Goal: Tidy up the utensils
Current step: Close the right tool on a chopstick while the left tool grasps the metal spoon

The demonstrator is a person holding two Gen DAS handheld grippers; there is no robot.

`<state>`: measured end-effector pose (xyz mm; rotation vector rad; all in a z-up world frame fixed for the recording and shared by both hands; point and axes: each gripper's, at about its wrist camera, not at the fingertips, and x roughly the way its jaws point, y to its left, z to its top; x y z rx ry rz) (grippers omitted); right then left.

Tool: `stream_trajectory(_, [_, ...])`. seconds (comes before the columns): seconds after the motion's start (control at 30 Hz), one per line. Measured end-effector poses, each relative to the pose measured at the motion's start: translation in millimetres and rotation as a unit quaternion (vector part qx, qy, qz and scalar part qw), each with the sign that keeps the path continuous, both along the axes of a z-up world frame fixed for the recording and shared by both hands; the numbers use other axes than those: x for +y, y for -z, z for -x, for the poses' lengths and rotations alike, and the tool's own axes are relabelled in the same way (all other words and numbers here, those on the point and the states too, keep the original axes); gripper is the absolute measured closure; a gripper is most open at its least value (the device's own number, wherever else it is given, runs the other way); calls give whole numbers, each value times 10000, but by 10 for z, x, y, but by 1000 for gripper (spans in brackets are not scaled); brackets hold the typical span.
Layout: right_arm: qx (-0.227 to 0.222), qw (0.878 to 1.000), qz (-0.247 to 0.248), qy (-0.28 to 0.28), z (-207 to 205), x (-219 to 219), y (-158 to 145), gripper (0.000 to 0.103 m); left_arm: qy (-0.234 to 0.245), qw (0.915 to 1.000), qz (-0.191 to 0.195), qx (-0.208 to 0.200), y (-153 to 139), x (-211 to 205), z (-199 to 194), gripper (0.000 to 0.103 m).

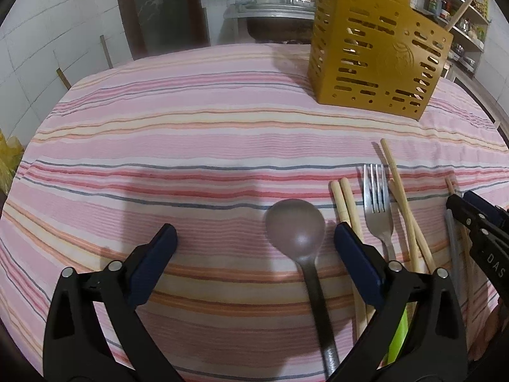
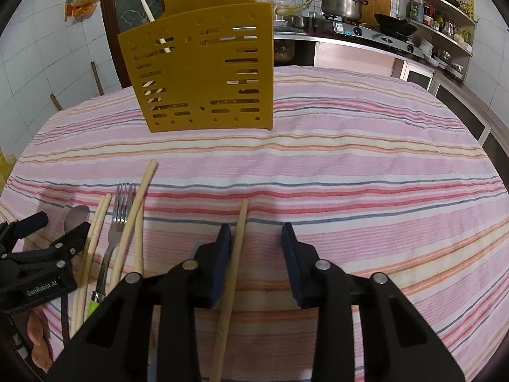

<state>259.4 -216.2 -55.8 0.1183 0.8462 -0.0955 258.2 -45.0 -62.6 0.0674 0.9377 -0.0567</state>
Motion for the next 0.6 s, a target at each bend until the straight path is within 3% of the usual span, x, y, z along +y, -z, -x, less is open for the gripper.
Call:
stream_trajectory(0.1, [71,10000,-20,61,-77,-18,-14,69,37,10000,-7,37,-25,-48,-9,18])
stream_trajectory(0.23, [115,9999,-10,83,-117,0,-32,82,189,9997,98,136,-66,-90,-22,43])
stream_trajectory(0.37, [101,9998,-172,65,-115,-36,-45,91,193,9995,186,186,-85,-68,-20,54])
stream_trajectory(0.43, [78,9997,-208,65,-114,-40,-54,93,208,9993,239,189,-99,-53,-31,68])
stream_trajectory(0.6, [1,9996,-270,63,-99,-72,-76,95,190,9991,328,165,-118,-35,-24,68])
